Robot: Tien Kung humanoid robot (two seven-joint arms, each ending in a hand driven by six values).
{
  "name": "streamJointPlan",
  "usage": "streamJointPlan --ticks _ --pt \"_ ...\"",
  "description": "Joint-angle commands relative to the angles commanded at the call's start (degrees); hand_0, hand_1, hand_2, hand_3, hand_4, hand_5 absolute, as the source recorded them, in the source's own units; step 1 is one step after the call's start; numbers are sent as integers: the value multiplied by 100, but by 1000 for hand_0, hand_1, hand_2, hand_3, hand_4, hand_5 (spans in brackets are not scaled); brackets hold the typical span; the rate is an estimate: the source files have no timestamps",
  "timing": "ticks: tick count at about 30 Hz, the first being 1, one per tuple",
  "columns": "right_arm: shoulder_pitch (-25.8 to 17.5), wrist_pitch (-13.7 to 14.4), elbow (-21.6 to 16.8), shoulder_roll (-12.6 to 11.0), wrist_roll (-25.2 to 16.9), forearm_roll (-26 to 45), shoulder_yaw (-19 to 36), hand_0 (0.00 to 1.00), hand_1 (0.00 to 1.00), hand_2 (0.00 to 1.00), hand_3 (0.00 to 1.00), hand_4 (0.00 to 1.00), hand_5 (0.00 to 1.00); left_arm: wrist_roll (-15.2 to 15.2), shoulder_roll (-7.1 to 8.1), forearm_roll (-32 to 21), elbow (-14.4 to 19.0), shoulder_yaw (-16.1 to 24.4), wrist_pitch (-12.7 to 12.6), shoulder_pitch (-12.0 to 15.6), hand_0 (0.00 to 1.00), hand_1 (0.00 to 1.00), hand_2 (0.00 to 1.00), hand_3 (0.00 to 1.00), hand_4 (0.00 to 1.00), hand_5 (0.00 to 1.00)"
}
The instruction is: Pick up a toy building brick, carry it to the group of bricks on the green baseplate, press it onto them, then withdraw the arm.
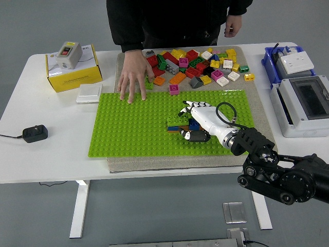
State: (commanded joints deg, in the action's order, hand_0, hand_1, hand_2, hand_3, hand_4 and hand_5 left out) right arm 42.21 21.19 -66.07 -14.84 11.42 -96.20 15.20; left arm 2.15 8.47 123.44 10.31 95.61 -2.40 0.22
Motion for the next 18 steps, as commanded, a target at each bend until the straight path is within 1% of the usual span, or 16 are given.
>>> streamJointPlan --ticks 18 --pt "-83 19 -37 -57 -17 11 -9 998 993 998 773 619 492 3 -14 -50 0 -37 0 -5 610 597 483 589 112 693"
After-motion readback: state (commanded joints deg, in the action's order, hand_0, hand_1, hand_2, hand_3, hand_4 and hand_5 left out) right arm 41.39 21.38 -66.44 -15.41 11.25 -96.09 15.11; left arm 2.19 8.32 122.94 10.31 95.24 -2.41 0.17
